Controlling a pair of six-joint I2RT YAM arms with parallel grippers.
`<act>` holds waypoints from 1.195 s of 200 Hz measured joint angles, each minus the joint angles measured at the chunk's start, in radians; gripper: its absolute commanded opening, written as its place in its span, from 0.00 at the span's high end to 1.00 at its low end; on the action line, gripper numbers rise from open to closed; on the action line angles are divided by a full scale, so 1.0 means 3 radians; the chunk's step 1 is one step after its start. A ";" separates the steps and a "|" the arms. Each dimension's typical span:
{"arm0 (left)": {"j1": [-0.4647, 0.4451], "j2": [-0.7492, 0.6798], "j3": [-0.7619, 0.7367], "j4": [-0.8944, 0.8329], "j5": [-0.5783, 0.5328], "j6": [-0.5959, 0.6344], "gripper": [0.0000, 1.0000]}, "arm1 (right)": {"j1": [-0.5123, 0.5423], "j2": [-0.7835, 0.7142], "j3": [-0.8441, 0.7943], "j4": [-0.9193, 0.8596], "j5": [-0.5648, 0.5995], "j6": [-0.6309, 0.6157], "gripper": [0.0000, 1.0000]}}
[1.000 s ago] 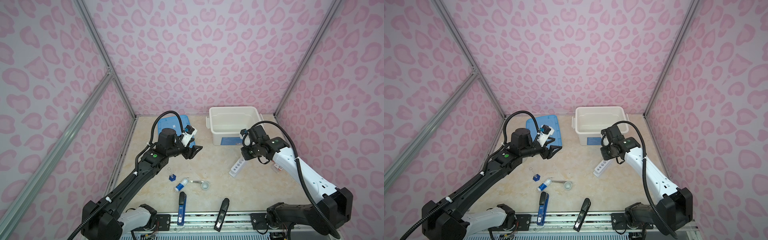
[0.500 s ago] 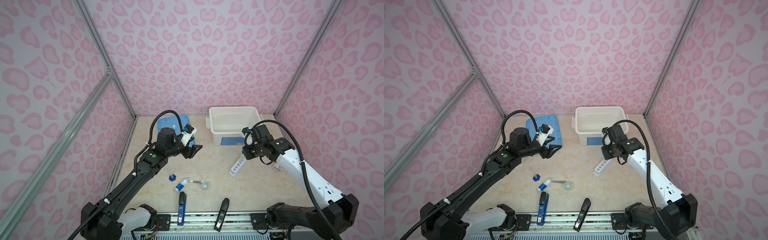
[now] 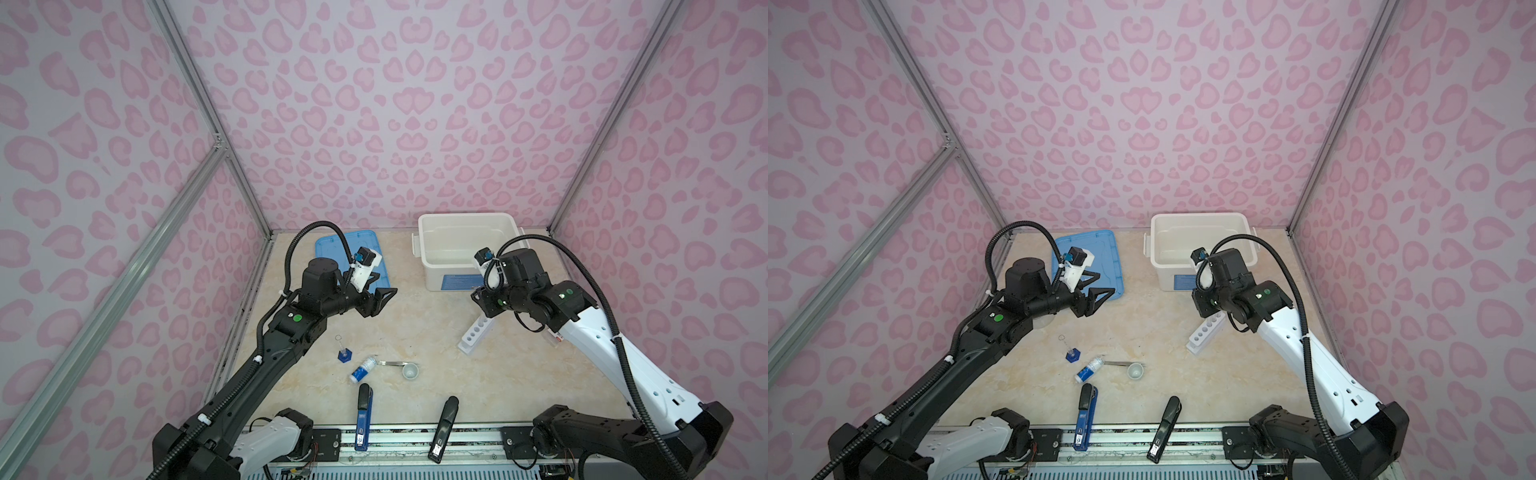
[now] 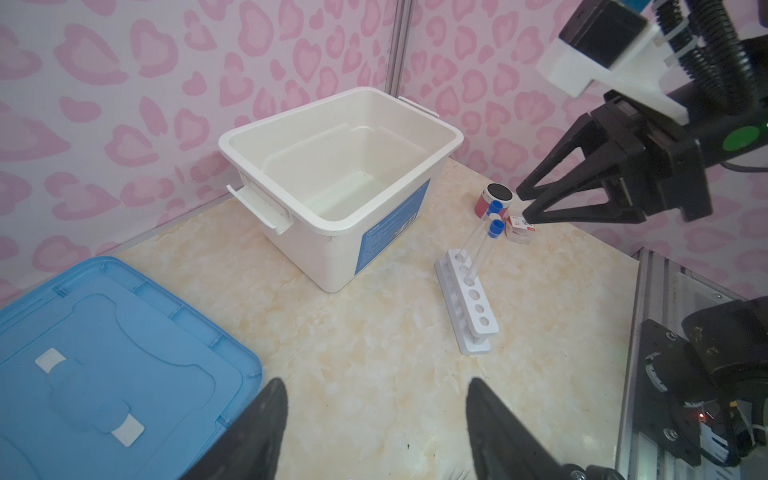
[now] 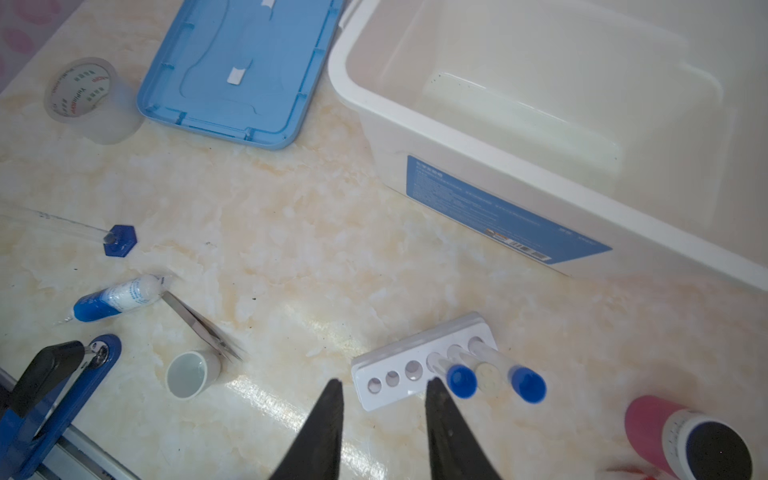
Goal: Organize the chemistry lab equipment
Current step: 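Raise the right gripper and swing it toward the blue-based graduated cylinder, then lower the right gripper over the cylinder rim and close on it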
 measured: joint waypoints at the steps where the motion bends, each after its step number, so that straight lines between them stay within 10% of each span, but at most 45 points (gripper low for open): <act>1: 0.0005 -0.0003 -0.0001 0.0000 0.0003 -0.0005 0.29 | 0.0010 -0.0001 -0.0004 0.0020 -0.0006 0.0001 0.64; 109: 0.1213 -0.0781 -0.0492 0.0099 0.0251 -0.0647 0.29 | 0.0992 0.0837 -0.0267 0.1638 -0.0472 -0.0074 0.49; 239: 0.1429 -0.1092 -0.0895 0.0261 0.0140 -0.0781 0.30 | 0.1637 0.2057 -0.0165 0.3166 -0.0824 0.0023 0.49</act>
